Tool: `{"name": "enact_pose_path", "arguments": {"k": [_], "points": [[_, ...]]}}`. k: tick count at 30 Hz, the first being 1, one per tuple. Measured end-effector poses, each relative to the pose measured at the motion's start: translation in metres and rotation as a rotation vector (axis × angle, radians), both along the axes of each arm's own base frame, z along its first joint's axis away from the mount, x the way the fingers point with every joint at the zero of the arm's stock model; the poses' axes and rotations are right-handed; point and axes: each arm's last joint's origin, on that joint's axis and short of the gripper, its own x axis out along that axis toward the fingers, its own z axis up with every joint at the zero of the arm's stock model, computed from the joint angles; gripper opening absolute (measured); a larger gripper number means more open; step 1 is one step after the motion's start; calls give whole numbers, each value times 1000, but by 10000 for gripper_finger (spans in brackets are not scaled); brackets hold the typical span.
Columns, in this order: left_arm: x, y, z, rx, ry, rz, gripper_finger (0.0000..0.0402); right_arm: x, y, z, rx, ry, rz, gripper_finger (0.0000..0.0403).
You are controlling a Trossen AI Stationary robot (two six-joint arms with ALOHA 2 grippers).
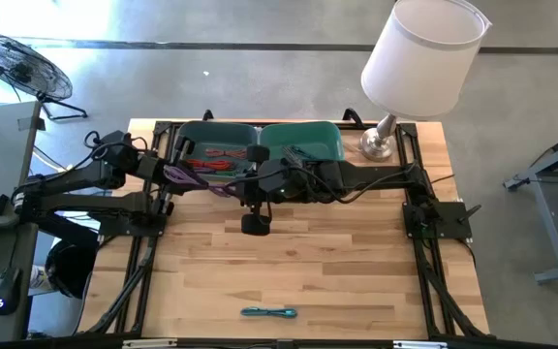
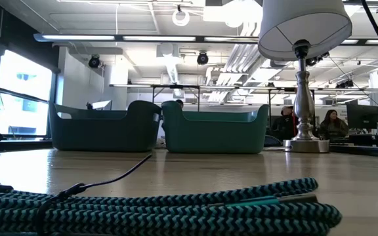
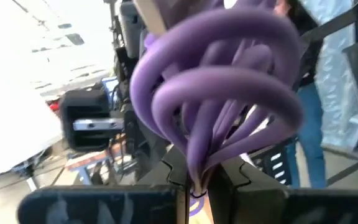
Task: Pick & Place USB Port
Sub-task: Put the purple charger cable into the blue bin
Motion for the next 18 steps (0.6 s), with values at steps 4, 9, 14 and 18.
{"name": "enact_pose_path", "arguments": {"k": [4, 9, 14, 18], "points": [[-2, 2, -7, 19, 123, 112, 21, 0, 4, 0, 70, -15, -22, 77], [-9, 8, -13, 136, 375, 347, 21, -9, 4, 4, 125, 9, -56, 129], [-17, 15, -17, 343, 655, 604, 21, -21, 2, 6, 138, 74, -74, 150], [-12, 21, -25, 470, 855, 719, 21, -24, 3, 1, 134, 137, -65, 149]]}}
